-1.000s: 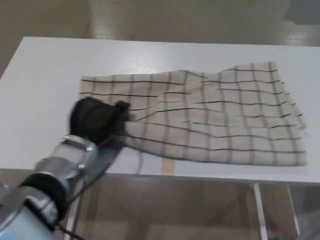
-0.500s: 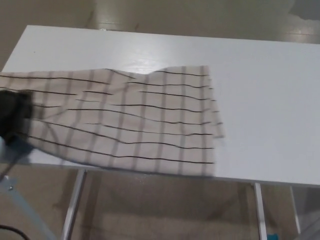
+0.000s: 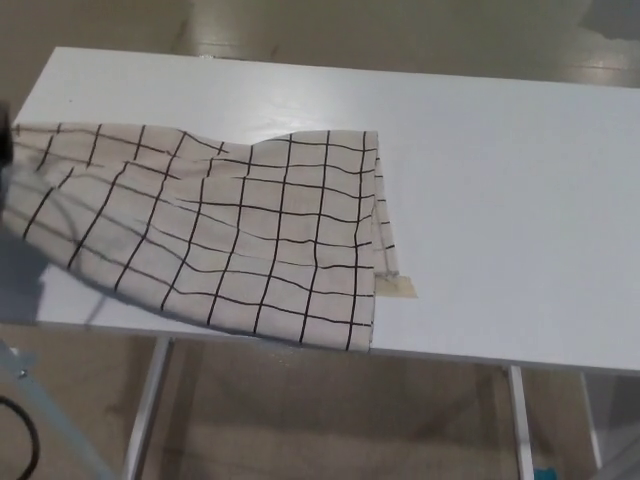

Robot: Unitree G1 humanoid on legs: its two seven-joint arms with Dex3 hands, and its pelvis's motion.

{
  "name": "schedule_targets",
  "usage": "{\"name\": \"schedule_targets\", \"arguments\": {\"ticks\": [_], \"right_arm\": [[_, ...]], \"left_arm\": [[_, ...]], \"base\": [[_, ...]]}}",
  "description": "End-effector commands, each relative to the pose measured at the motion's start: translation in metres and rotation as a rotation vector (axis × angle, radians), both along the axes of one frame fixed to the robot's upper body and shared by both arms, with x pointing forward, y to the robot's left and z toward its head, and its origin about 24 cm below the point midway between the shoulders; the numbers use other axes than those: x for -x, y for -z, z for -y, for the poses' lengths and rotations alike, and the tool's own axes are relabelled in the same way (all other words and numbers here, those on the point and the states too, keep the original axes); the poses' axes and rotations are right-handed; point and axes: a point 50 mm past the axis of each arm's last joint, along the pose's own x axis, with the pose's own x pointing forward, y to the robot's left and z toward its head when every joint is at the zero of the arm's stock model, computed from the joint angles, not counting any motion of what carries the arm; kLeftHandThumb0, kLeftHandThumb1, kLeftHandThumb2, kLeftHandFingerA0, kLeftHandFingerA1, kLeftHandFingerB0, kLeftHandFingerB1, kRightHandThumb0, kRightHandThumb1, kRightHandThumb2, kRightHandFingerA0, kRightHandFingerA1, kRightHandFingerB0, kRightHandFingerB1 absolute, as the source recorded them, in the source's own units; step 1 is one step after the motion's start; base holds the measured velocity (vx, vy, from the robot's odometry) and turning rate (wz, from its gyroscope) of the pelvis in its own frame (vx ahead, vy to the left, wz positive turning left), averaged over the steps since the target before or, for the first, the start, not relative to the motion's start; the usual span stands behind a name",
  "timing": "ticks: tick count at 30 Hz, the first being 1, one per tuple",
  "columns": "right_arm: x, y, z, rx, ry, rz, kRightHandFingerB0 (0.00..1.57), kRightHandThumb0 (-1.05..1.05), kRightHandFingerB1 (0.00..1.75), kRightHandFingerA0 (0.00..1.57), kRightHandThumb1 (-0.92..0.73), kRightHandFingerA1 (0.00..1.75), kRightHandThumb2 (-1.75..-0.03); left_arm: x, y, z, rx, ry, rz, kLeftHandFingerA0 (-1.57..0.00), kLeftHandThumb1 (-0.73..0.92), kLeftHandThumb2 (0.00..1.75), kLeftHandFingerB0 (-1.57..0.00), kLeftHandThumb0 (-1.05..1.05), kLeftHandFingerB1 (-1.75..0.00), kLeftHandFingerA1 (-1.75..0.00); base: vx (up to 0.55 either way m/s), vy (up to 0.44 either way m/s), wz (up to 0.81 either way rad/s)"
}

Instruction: Use the left hand to fold a white towel with checkered patterns in half.

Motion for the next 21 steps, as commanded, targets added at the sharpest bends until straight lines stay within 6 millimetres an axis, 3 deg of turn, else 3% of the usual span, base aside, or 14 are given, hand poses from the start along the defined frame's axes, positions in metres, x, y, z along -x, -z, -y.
{"name": "schedule_targets", "arguments": {"ticks": [1, 2, 4, 6, 7, 8, 9, 10, 15, 17, 18, 19, 20, 21], "right_arm": [[0.003, -0.001, 0.001, 0.020, 0.016, -0.005, 0.37, -0.38, 0.45, 0.34, -0.75, 0.43, -0.62], [0.003, -0.001, 0.001, 0.020, 0.016, -0.005, 0.37, -0.38, 0.45, 0.34, -0.75, 0.43, -0.62], [0.001, -0.002, 0.001, 0.029, 0.016, 0.001, 0.38, -0.37, 0.45, 0.39, -0.75, 0.46, -0.62], [0.001, -0.002, 0.001, 0.033, 0.013, 0.000, 0.38, -0.37, 0.46, 0.41, -0.75, 0.48, -0.62], [0.001, -0.002, 0.001, 0.029, 0.013, 0.001, 0.39, -0.37, 0.45, 0.41, -0.75, 0.48, -0.61], [0.001, -0.002, 0.001, 0.029, 0.013, 0.001, 0.39, -0.37, 0.45, 0.41, -0.75, 0.48, -0.61], [0.001, -0.001, 0.000, 0.023, 0.013, 0.003, 0.39, -0.37, 0.46, 0.44, -0.75, 0.51, -0.60], [0.000, -0.001, 0.000, 0.021, 0.012, 0.006, 0.40, -0.38, 0.46, 0.46, -0.75, 0.57, -0.62], [0.000, 0.000, -0.001, 0.010, 0.012, 0.011, 0.41, -0.38, 0.47, 0.47, -0.75, 0.67, -0.62], [0.002, 0.001, -0.001, -0.003, 0.015, 0.009, 0.42, -0.38, 0.48, 0.46, -0.76, 0.73, -0.62], [0.003, 0.001, -0.001, -0.006, 0.015, 0.008, 0.42, -0.38, 0.48, 0.46, -0.76, 0.73, -0.62], [0.003, 0.001, -0.001, -0.007, 0.015, 0.007, 0.42, -0.38, 0.48, 0.46, -0.76, 0.73, -0.62], [0.004, 0.001, -0.001, -0.014, 0.017, 0.004, 0.43, -0.38, 0.49, 0.46, -0.76, 0.74, -0.62], [0.004, 0.001, -0.002, -0.018, 0.018, 0.002, 0.43, -0.38, 0.49, 0.46, -0.76, 0.73, -0.62]], "left_arm": [[-0.013, -0.064, 0.051, -0.071, 0.242, 0.329, -0.79, 0.63, 0.55, -0.57, -0.22, -1.75, -1.75], [-0.013, -0.064, 0.051, -0.071, 0.242, 0.329, -0.79, 0.63, 0.55, -0.57, -0.22, -1.75, -1.75], [-0.013, -0.086, 0.085, -0.108, 0.372, 0.432, -0.83, 0.64, 0.56, -0.52, -0.22, -1.75, -1.75], [-0.007, -0.097, 0.105, -0.107, 0.463, 0.479, -0.84, 0.64, 0.56, -0.52, -0.22, -1.75, -1.75], [0.000, -0.103, 0.124, -0.096, 0.557, 0.507, -0.84, 0.65, 0.56, -0.59, -0.20, -1.75, -1.75], [0.000, -0.103, 0.124, -0.096, 0.557, 0.507, -0.84, 0.65, 0.56, -0.59, -0.20, -1.75, -1.75], [0.012, -0.108, 0.153, -0.086, 0.703, 0.551, -0.90, 0.65, 0.57, -0.64, -0.18, -1.73, -1.75], [0.019, -0.106, 0.170, -0.082, 0.779, 0.563, -0.93, 0.65, 0.58, -0.68, -0.18, -1.72, -1.75], [0.034, -0.084, 0.210, -0.105, 0.950, 0.501, -0.89, 0.61, 0.56, -0.62, -0.14, -1.75, -1.75], [0.044, -0.069, 0.225, -0.147, 1.013, 0.442, -0.88, 0.54, 0.56, -0.72, -0.15, -1.69, -1.75], [0.047, -0.064, 0.229, -0.153, 1.030, 0.424, -1.19, 0.35, 0.76, -1.03, -0.19, -1.26, -1.40], [0.049, -0.061, 0.231, -0.154, 1.038, 0.416, -1.19, 0.35, 0.76, -1.03, -0.19, -1.26, -1.40], [0.053, -0.054, 0.237, -0.153, 1.065, 0.386, -0.89, 0.49, 0.55, -1.03, -0.17, -0.59, -1.75], [0.058, -0.043, 0.243, -0.156, 1.094, 0.342, -0.91, 0.47, 0.55, -0.93, -0.24, -0.52, -1.75]], "base": [[0.00, 0.000, 0.00], [0.00, 0.000, 0.00], [0.00, 0.000, 0.00], [0.00, 0.000, 0.00], [0.00, 0.000, 0.00], [0.00, 0.000, 0.00], [0.00, 0.000, 0.00], [0.00, 0.000, 0.00], [0.00, 0.000, 0.00], [0.00, 0.000, 0.00], [0.00, 0.000, 0.00], [0.00, 0.000, 0.00], [0.00, 0.000, 0.00], [0.00, 0.000, 0.00]]}}
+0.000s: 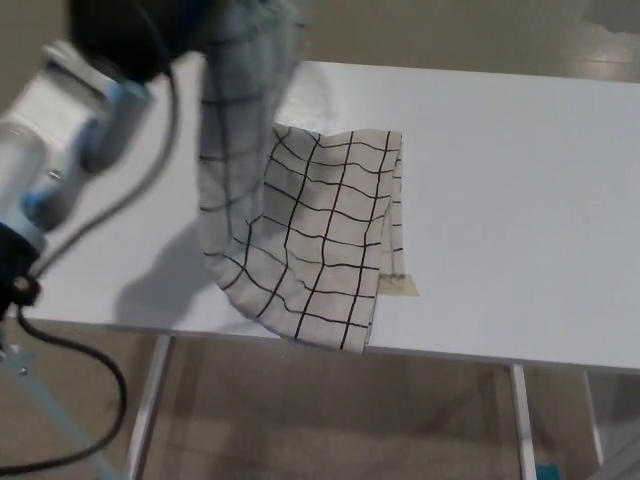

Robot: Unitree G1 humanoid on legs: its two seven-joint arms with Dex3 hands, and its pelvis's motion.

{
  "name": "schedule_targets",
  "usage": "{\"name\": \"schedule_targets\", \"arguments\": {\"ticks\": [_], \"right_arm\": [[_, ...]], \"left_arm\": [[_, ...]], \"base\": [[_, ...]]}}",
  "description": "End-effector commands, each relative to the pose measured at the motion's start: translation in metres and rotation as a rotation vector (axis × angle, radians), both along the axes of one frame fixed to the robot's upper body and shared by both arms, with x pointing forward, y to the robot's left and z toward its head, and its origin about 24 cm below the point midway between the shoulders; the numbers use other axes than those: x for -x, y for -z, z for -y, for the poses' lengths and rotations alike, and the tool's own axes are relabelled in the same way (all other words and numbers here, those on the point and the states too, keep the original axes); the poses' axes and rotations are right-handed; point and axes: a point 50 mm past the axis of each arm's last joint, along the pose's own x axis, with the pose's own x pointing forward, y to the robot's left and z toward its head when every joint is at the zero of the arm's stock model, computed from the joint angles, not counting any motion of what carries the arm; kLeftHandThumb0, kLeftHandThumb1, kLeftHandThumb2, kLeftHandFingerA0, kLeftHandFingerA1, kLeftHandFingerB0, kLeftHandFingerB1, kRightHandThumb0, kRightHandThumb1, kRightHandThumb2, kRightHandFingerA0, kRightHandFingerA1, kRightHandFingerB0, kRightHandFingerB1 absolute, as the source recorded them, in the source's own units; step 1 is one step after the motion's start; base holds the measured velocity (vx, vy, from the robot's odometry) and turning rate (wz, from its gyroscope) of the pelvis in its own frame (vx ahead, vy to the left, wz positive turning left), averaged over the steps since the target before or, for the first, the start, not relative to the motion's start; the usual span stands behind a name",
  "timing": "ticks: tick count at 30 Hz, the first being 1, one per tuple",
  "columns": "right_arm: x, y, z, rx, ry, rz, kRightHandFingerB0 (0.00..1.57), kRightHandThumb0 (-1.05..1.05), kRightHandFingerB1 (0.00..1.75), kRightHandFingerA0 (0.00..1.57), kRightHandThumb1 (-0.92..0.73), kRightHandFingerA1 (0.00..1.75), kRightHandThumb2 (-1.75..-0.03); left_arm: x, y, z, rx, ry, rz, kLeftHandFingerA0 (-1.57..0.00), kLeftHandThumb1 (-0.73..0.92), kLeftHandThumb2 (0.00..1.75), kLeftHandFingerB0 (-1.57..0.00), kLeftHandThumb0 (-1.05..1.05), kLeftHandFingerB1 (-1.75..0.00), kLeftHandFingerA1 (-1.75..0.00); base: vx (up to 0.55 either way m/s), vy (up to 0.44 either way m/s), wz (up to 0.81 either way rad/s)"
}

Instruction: Use the left hand to fold a white towel with checkered patterns in half.

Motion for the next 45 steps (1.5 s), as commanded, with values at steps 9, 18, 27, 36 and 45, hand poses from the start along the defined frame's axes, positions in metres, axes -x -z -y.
{"name": "schedule_targets", "arguments": {"ticks": [9, 18, 27, 36, 45], "right_arm": [[0.009, 0.002, 0.001, 0.019, -0.022, -0.026, 0.44, -0.39, 0.51, 0.47, -0.75, 0.62, -0.62], [0.008, 0.001, 0.002, 0.048, -0.054, -0.034, 0.45, -0.40, 0.52, 0.48, -0.76, 0.57, -0.62], [0.012, 0.002, 0.001, 0.046, -0.050, -0.030, 0.45, -0.41, 0.53, 0.48, -0.76, 0.59, -0.62], [0.015, 0.004, 0.000, 0.037, -0.038, -0.017, 0.49, -0.40, 0.58, 0.49, -0.76, 0.63, -0.62], [0.014, 0.006, -0.004, 0.020, -0.036, -0.027, 0.45, -0.39, 0.66, 0.49, -0.61, 0.70, -1.00]], "left_arm": [[0.055, 0.106, 0.071, -0.507, 0.220, -0.496, -1.00, 0.55, 0.57, -0.90, -0.44, -0.53, -0.97], [0.057, 0.135, 0.068, -0.684, 0.051, -0.883, 0.00, 0.31, 0.92, 0.00, -0.38, -0.47, -0.50], [0.052, 0.123, 0.072, -0.574, 0.046, -0.991, -0.05, 0.54, 0.66, -0.14, -0.79, -0.30, -0.16], [0.041, 0.093, 0.073, -0.436, 0.073, -0.984, 0.00, 0.49, 0.90, 0.00, -0.86, -0.13, 0.00], [0.024, 0.027, 0.048, -0.233, 0.060, -0.925, 0.00, 0.57, 0.65, 0.00, -0.98, -0.16, -0.01]], "base": [[0.00, 0.000, 0.00], [0.00, 0.000, 0.00], [0.00, 0.000, 0.00], [0.00, 0.000, 0.00], [0.00, 0.000, 0.00]]}}
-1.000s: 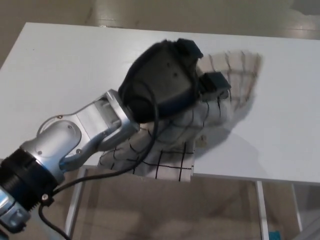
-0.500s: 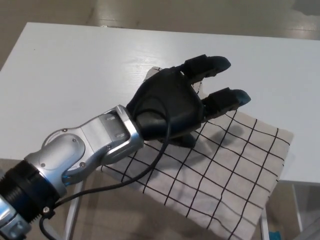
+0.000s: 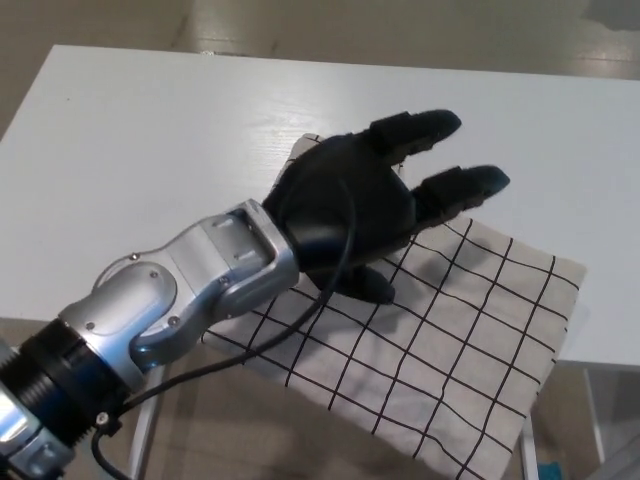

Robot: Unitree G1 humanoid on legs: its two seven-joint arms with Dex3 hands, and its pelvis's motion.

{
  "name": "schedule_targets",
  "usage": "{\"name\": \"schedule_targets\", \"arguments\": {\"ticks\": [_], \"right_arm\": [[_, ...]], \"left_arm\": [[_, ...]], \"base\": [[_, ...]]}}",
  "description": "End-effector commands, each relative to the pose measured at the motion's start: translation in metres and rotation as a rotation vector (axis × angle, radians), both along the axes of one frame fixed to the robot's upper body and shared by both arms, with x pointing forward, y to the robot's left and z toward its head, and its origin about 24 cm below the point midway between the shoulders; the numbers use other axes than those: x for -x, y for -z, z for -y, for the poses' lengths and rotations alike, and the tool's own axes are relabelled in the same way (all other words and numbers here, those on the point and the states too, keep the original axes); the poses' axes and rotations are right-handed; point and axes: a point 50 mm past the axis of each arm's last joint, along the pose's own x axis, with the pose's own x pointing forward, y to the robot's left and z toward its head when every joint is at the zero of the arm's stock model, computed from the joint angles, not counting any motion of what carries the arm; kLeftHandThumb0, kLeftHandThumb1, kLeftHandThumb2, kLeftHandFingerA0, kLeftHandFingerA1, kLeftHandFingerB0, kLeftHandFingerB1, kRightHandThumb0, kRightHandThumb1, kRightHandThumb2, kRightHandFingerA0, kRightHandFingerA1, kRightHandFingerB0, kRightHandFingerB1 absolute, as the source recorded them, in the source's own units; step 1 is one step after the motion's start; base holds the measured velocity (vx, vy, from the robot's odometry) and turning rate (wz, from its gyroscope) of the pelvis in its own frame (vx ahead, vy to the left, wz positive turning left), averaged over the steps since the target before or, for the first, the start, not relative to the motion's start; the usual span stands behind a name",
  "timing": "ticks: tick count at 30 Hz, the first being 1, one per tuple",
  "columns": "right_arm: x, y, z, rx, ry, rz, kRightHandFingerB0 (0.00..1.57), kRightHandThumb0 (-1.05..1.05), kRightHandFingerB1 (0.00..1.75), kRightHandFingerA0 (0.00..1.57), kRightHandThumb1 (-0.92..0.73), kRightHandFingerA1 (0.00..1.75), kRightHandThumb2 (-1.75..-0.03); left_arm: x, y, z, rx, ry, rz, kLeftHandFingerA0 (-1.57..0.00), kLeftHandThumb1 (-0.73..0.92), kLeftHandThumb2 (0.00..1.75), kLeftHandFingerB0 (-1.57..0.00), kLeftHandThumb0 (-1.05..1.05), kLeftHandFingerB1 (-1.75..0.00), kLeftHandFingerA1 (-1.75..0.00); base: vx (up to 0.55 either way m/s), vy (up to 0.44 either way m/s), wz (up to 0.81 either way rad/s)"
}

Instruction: Use the left hand to fold a white towel with checkered patterns in half.

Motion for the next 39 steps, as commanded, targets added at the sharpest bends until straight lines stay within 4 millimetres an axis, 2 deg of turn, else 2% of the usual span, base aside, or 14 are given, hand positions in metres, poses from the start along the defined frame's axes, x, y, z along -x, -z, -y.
{"name": "schedule_targets", "arguments": {"ticks": [1, 4, 6, 9, 10, 11, 12, 15, 18, 20, 23, 28, 29, 39], "right_arm": [[0.013, 0.003, -0.001, 0.030, -0.023, -0.012, 0.45, -0.39, 0.66, 0.49, -0.62, 0.70, -1.00], [0.013, 0.004, 0.000, 0.019, -0.022, -0.014, 0.47, -0.40, 0.67, 0.48, -0.62, 0.69, -1.00], [0.012, 0.004, 0.001, 0.020, -0.029, -0.015, 0.47, -0.39, 0.67, 0.48, -0.62, 0.69, -1.01], [0.012, 0.004, 0.001, 0.021, -0.029, -0.015, 0.47, -0.39, 0.67, 0.48, -0.62, 0.69, -1.01], [0.012, 0.004, 0.002, 0.021, -0.032, -0.021, 0.51, -0.41, 0.60, 0.49, -0.77, 0.64, -0.63], [0.012, 0.004, 0.002, 0.021, -0.032, -0.021, 0.51, -0.41, 0.60, 0.49, -0.77, 0.64, -0.63], [0.013, 0.004, 0.003, 0.018, -0.030, -0.025, 0.53, -0.41, 0.62, 0.46, -0.76, 0.62, -0.63], [0.013, 0.004, 0.003, 0.015, -0.027, -0.029, 0.53, -0.41, 0.62, 0.46, -0.76, 0.62, -0.63], [0.017, 0.005, 0.006, 0.028, -0.044, -0.041, 0.53, -0.41, 0.61, 0.42, -0.76, 0.56, -0.62], [0.017, 0.005, 0.006, 0.036, -0.051, -0.043, 0.52, -0.42, 0.58, 0.41, -0.76, 0.52, -0.62], [0.017, 0.006, 0.005, 0.052, -0.064, -0.049, 0.52, -0.42, 0.56, 0.41, -0.76, 0.51, -0.63], [0.020, 0.009, 0.005, 0.042, -0.052, -0.065, 0.49, -0.42, 0.54, 0.41, -0.76, 0.52, -0.62], [0.021, 0.010, 0.004, 0.036, -0.047, -0.070, 0.49, -0.42, 0.53, 0.43, -0.76, 0.55, -0.62], [0.025, 0.012, 0.003, 0.036, -0.043, -0.097, 0.47, -0.41, 0.51, 0.47, -0.75, 0.62, -0.62]], "left_arm": [[-0.017, -0.068, -0.034, 0.148, -0.172, -0.306, 0.00, 0.58, 0.65, 0.00, -0.99, -0.17, -0.01], [-0.010, -0.095, -0.055, 0.219, -0.174, -0.272, 0.00, 0.58, 0.65, 0.00, -0.98, -0.19, -0.02], [0.002, -0.116, -0.075, 0.279, -0.140, -0.238, 0.00, 0.46, 0.90, 0.00, -0.84, -0.16, 0.00], [0.004, -0.118, -0.078, 0.283, -0.136, -0.240, 0.00, 0.46, 0.90, 0.00, -0.84, -0.16, 0.00], [0.011, -0.123, -0.086, 0.317, -0.117, -0.246, 0.00, 0.60, 0.59, -0.01, -0.90, -0.27, -0.09], [0.011, -0.123, -0.086, 0.317, -0.117, -0.246, 0.00, 0.60, 0.59, -0.01, -0.90, -0.27, -0.09], [0.020, -0.128, -0.095, 0.349, -0.094, -0.252, -0.01, 0.44, 0.89, -0.01, -0.78, -0.24, -0.08], [0.032, -0.133, -0.105, 0.381, -0.065, -0.260, -0.01, 0.44, 0.89, -0.01, -0.78, -0.24, -0.08], [0.091, -0.123, -0.145, 0.455, 0.045, -0.296, 0.00, 0.43, 0.87, -0.11, -0.68, -0.44, -0.28], [0.105, -0.114, -0.153, 0.449, 0.053, -0.328, 0.00, 0.25, 0.86, 0.00, -0.34, -0.46, -0.49], [0.135, -0.094, -0.171, 0.425, 0.045, -0.434, 0.00, 0.28, 0.86, 0.00, -0.31, -0.46, -0.49], [0.160, -0.073, -0.195, 0.533, 0.033, -0.651, -0.10, 0.27, 0.85, -0.10, -0.25, -0.50, -0.51], [0.169, -0.060, -0.204, 0.597, 0.008, -0.736, -0.32, 0.46, 0.55, -0.39, -0.49, -0.33, -0.33], [0.221, 0.010, -0.241, 0.829, -0.136, -1.195, -0.69, 0.51, 0.56, -0.64, -0.50, -0.40, -0.44]], "base": [[0.00, 0.000, 0.00], [0.00, 0.000, 0.00], [0.00, 0.000, 0.00], [0.00, 0.000, 0.00], [0.00, 0.000, 0.00], [0.00, 0.000, 0.00], [0.00, 0.000, 0.00], [0.00, 0.000, 0.00], [0.00, 0.000, 0.00], [0.00, 0.000, 0.00], [0.00, 0.000, 0.00], [0.00, 0.000, 0.00], [0.00, 0.000, 0.00], [0.00, 0.000, 0.00]]}}
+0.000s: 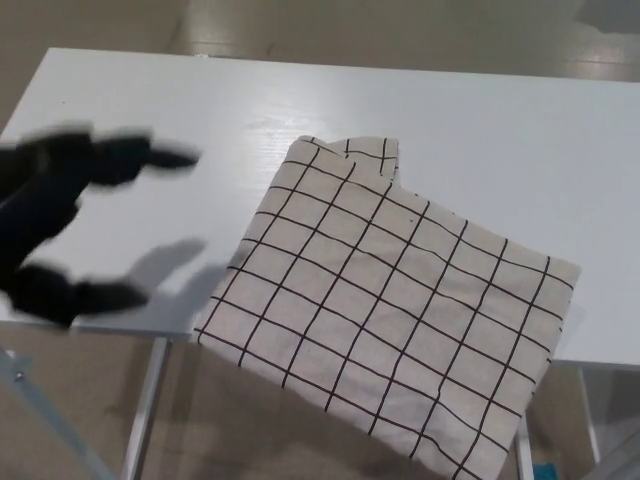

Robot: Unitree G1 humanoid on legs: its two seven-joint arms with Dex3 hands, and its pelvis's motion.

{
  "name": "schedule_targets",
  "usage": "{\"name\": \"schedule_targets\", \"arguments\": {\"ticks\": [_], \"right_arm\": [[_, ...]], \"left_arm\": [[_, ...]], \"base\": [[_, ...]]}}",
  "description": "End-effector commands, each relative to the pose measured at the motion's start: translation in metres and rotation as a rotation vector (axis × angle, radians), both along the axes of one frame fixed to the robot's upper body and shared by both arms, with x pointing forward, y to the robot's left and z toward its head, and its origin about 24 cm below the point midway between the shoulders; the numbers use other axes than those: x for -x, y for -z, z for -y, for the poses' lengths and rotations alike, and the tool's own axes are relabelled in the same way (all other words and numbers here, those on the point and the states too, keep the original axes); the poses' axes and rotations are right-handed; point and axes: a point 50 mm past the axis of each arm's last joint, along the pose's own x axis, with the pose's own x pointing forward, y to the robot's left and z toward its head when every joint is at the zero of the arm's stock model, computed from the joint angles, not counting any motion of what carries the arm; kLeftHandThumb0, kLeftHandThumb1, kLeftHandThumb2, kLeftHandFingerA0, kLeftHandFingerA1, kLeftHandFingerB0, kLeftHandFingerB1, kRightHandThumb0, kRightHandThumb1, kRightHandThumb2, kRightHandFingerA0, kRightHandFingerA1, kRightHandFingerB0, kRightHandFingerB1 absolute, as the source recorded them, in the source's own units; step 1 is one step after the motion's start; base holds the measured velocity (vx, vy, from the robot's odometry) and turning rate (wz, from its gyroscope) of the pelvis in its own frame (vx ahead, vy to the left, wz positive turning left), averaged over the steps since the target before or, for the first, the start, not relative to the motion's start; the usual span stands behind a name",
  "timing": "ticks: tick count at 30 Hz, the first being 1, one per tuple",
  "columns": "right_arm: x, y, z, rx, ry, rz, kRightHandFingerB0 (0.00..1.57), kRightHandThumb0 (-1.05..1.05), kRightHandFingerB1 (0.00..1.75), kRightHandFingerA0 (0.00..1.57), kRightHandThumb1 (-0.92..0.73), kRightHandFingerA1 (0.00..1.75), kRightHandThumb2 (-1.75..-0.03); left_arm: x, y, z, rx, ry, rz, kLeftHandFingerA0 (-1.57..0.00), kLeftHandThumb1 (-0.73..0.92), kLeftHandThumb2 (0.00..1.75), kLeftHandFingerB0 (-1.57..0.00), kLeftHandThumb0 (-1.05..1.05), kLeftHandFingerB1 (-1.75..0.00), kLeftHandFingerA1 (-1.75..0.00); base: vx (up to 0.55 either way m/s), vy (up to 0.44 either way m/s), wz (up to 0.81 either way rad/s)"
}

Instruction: Use the left hand to fold a white towel with checkered patterns in half.

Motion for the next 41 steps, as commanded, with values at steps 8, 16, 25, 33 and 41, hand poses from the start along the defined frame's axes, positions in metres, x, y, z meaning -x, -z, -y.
{"name": "schedule_targets", "arguments": {"ticks": [8, 16, 25, 33, 41], "right_arm": [[0.030, 0.012, 0.004, 0.043, -0.045, -0.104, 0.47, -0.40, 0.52, 0.47, -0.75, 0.66, -0.62], [0.033, 0.012, 0.007, 0.035, -0.025, -0.094, 0.49, -0.39, 0.51, 0.48, -0.74, 0.62, -0.61], [0.033, 0.012, 0.008, 0.028, -0.031, -0.114, 0.49, -0.39, 0.52, 0.48, -0.74, 0.62, -0.62], [0.028, 0.012, -0.002, 0.068, -0.100, -0.107, 0.48, -0.38, 0.55, 0.43, -0.74, 0.51, -0.62], [0.025, 0.010, -0.001, 0.078, -0.111, -0.101, 0.49, -0.37, 0.55, 0.42, -0.74, 0.53, -0.62]], "left_arm": [[0.178, 0.092, -0.073, 0.710, 0.157, -0.903, -0.80, 0.55, 0.58, -0.74, -0.58, -0.43, -0.47], [0.175, 0.165, -0.078, 0.697, -0.023, -1.109, -0.83, 0.56, 0.58, -0.75, -0.59, -0.44, -0.49], [0.162, 0.253, -0.052, 0.545, -0.483, -1.020, -0.49, 0.54, 0.58, -0.49, -0.67, -0.36, -0.38], [0.162, 0.298, -0.039, 0.649, -0.834, -1.004, -0.47, 0.52, 0.57, -0.52, -0.60, -0.37, -0.36], [0.164, 0.302, -0.036, 0.626, -0.820, -0.988, -0.48, 0.52, 0.57, -0.48, -0.60, -0.36, -0.37]], "base": [[0.00, 0.000, 0.00], [0.00, 0.000, 0.00], [0.00, 0.000, 0.00], [0.00, 0.000, 0.00], [0.00, 0.000, 0.00]]}}
